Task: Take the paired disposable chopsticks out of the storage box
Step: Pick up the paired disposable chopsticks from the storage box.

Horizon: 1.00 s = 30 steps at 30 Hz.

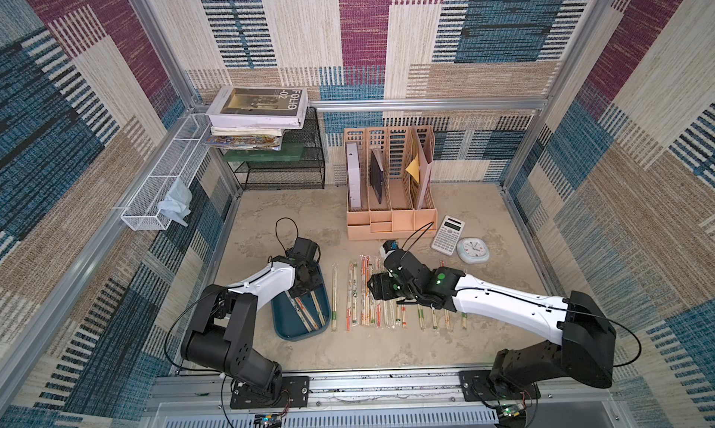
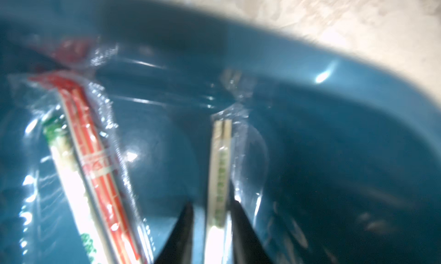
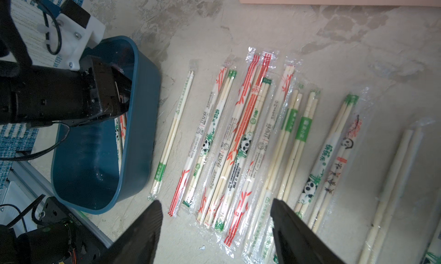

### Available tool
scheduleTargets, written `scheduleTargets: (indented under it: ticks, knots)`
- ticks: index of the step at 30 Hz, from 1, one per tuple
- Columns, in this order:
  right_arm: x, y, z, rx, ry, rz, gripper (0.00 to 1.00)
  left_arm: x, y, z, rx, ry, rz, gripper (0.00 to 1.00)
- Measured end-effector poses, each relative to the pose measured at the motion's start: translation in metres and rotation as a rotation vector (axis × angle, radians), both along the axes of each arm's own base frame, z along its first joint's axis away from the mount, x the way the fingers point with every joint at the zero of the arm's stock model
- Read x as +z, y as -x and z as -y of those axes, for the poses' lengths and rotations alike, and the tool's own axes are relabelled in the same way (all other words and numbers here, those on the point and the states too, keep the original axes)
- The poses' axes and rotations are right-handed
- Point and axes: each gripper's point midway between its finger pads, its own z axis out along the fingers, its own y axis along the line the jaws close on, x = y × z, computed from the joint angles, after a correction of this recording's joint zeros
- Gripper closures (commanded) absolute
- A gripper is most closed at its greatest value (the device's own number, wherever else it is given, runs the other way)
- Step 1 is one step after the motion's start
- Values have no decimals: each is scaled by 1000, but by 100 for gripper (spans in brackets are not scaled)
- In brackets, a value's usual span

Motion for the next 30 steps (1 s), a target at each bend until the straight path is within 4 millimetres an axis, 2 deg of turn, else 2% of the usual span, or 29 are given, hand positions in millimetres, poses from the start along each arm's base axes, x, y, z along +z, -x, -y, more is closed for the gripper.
scheduleTargets:
  ticks: [3,5,6,11,17,25,28,30]
  knots:
    - [0,0,0,0,1,0,25,0,-1,1,-2,1,5,95]
    - [0,0,1,0,4,-2,25,3,-3,2,-5,6,18,96]
    - [0,0,1,-1,5,-2,25,5,-5,3,-7,12,29,100]
    - [-1,1,2,-2,10,-4,25,13,2,1,-11,4,20,100]
    - [-1,1,2,-2,10,-4,25,44,2,-7,-9,-27,84,100]
    - [-1,0,3,-5,10,-4,25,110,2,-13,-38,-38,241,100]
    - [-1,-2,4,-9,10,-4,25,131,-2,-3,-91,-17,287,100]
    - [-1,-3,6,-15,10,-4,25,142,-5,13,-150,-4,305,100]
